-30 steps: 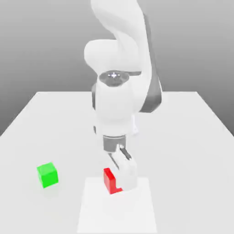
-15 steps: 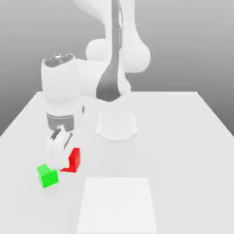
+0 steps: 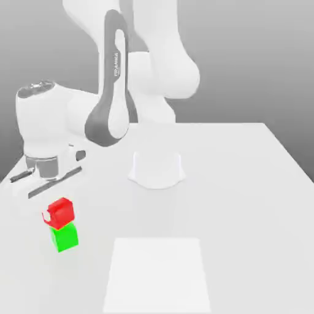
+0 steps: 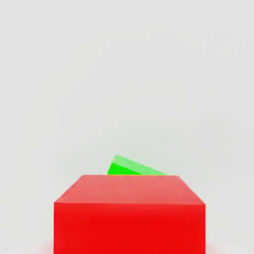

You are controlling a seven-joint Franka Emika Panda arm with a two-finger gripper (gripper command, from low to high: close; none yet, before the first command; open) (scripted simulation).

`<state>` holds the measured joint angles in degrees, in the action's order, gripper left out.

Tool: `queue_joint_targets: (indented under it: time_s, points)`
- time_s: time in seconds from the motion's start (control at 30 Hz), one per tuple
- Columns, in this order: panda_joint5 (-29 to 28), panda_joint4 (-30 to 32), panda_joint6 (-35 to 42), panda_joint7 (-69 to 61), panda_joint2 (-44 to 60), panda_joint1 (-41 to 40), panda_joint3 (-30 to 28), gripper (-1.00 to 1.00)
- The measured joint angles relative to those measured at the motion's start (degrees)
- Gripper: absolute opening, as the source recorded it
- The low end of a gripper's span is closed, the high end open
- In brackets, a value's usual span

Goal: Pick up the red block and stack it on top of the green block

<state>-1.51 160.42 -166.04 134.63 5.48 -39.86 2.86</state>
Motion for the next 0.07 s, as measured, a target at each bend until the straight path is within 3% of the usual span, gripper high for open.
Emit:
queue_joint_targets:
  time_s: [0.07]
  points:
    - [0.0, 0.0, 0.0, 0.0, 0.0, 0.0, 0.0, 1.00]
